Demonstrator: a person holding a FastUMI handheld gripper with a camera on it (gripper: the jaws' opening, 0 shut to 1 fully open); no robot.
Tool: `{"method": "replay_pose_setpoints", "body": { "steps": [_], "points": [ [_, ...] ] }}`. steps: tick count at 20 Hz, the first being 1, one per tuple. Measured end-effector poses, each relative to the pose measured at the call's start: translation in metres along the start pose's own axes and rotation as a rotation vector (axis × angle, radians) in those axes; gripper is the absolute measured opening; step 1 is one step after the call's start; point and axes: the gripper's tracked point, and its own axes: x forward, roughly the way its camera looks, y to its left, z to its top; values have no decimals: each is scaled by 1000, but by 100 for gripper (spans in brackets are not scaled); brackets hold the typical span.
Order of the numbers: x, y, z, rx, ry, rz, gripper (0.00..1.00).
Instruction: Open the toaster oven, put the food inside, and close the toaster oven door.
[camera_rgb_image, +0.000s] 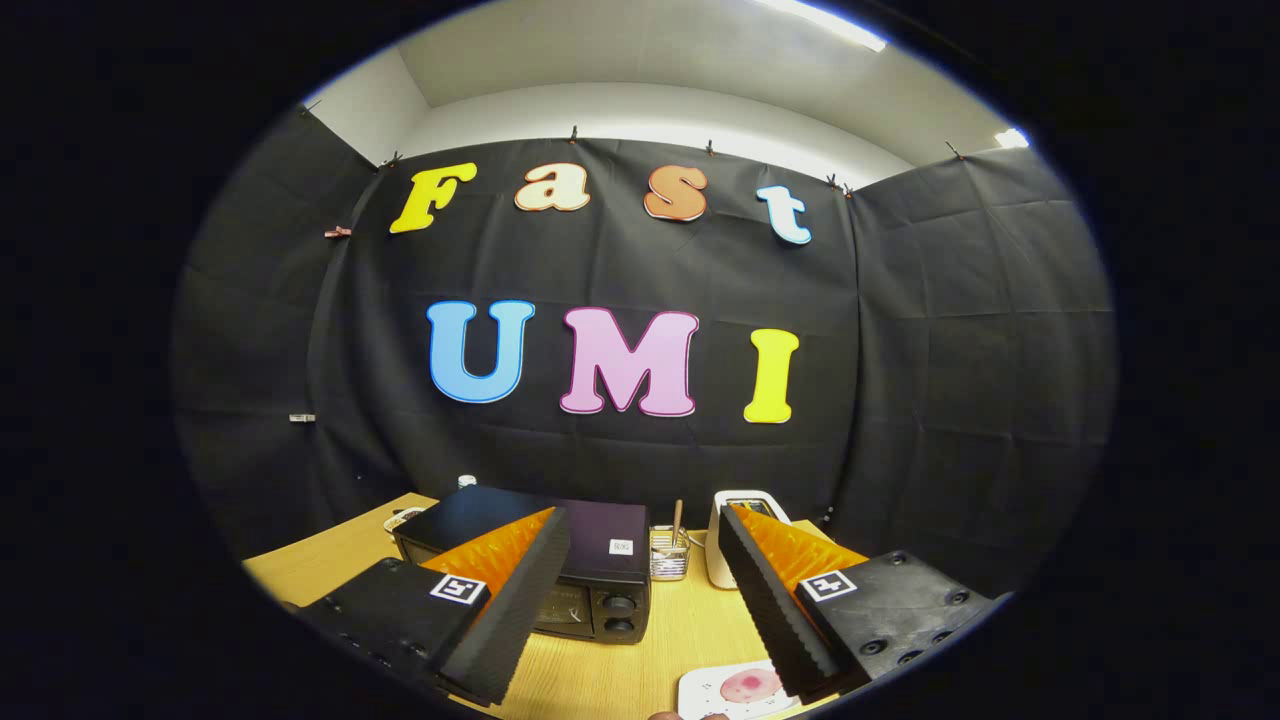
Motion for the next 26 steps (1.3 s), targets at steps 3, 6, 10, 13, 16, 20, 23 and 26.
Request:
{"method": "replay_pose_setpoints", "body": {
  "steps": [3,6,10,13,16,20,23,26],
  "points": [
    [8,18,-9,4,22,18,98],
    [19,34,-15,26,54,39,98],
    [36,54,-29,66,111,46,98],
    [50,66,-48,112,188,45,98],
    [65,79,-68,157,254,30,97],
    [79,108,-97,152,313,33,99],
    [88,138,-115,111,334,56,98],
    [96,164,-137,132,394,56,99]
  ]
}}
